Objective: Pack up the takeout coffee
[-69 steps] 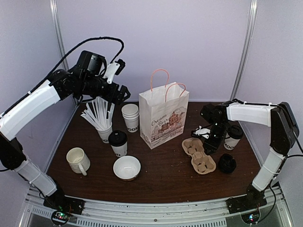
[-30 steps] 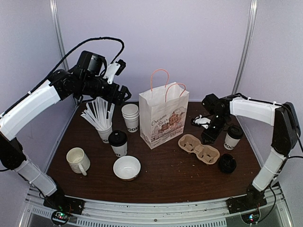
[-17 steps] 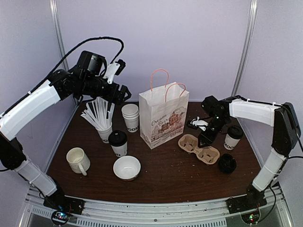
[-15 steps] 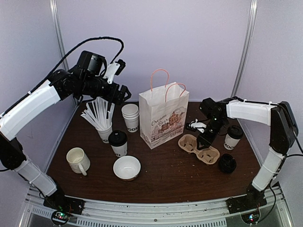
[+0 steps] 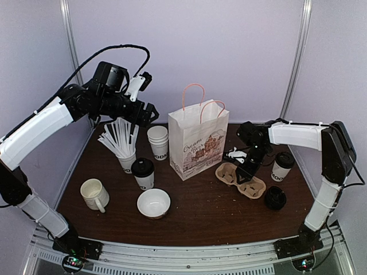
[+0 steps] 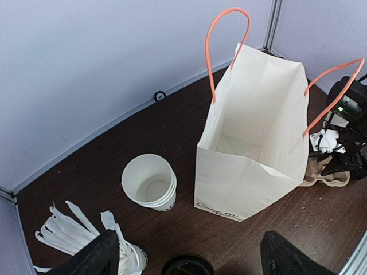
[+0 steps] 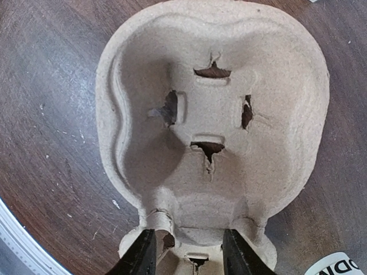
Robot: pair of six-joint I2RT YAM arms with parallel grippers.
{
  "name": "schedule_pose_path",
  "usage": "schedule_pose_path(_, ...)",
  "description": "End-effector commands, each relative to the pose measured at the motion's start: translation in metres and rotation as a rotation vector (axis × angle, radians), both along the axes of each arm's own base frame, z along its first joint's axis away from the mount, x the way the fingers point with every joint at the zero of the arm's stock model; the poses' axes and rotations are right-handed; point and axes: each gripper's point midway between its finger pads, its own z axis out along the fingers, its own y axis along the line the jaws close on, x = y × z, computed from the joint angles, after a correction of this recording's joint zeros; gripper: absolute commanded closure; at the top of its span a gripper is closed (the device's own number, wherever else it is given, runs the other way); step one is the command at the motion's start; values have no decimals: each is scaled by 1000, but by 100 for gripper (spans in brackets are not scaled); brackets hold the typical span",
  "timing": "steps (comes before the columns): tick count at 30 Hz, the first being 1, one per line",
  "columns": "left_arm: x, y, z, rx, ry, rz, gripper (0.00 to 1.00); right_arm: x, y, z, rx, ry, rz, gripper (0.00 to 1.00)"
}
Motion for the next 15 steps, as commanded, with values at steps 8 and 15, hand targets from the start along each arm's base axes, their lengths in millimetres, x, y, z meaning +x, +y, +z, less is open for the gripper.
schedule_pose_path(8,1,2,8,-36,-26,12,12,17,4,9,-24,-48,-21,57)
schedule_pose_path(15,-1,5,8,-34,-29,19,11,16,9,2,-39,-30,-12,56)
